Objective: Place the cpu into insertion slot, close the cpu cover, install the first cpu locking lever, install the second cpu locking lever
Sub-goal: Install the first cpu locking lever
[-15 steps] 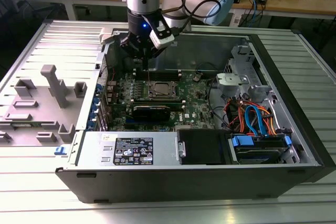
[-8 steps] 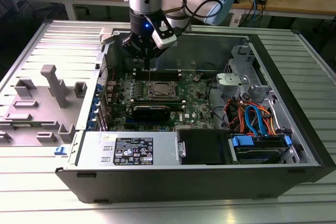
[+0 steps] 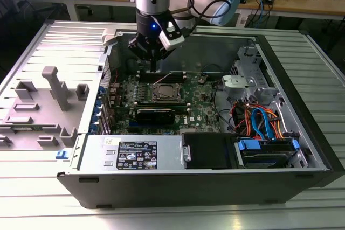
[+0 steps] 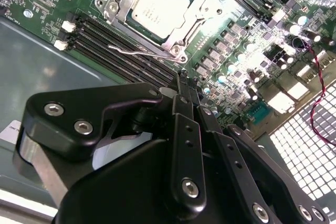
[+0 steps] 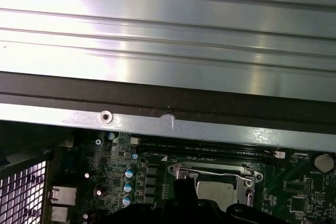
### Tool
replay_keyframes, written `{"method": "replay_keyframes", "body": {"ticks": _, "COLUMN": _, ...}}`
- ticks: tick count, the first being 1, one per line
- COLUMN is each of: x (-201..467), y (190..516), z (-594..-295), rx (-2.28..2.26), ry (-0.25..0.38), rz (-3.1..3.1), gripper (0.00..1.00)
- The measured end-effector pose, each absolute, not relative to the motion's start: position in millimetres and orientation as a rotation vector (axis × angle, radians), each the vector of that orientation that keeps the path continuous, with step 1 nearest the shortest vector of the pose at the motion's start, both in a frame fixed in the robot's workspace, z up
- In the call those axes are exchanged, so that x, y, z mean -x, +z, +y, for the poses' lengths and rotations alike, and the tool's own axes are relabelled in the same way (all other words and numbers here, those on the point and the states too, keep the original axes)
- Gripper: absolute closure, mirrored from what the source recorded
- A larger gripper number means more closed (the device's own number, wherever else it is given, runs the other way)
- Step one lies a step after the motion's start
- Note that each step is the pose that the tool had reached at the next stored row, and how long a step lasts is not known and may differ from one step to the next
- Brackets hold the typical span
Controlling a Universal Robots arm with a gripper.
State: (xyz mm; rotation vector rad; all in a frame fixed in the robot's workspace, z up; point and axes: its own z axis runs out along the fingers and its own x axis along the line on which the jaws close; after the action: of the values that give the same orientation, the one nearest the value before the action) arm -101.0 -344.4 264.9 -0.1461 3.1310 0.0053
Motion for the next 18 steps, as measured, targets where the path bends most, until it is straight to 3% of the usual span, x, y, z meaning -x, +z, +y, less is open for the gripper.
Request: {"method": "replay_keyframes", "body": {"ticks": 18, "x": 96.0, "y": 261.5, "z": -343.4, "rx": 0.146, "ry": 0.005, "rz": 3.131, "gripper": 0.89}}
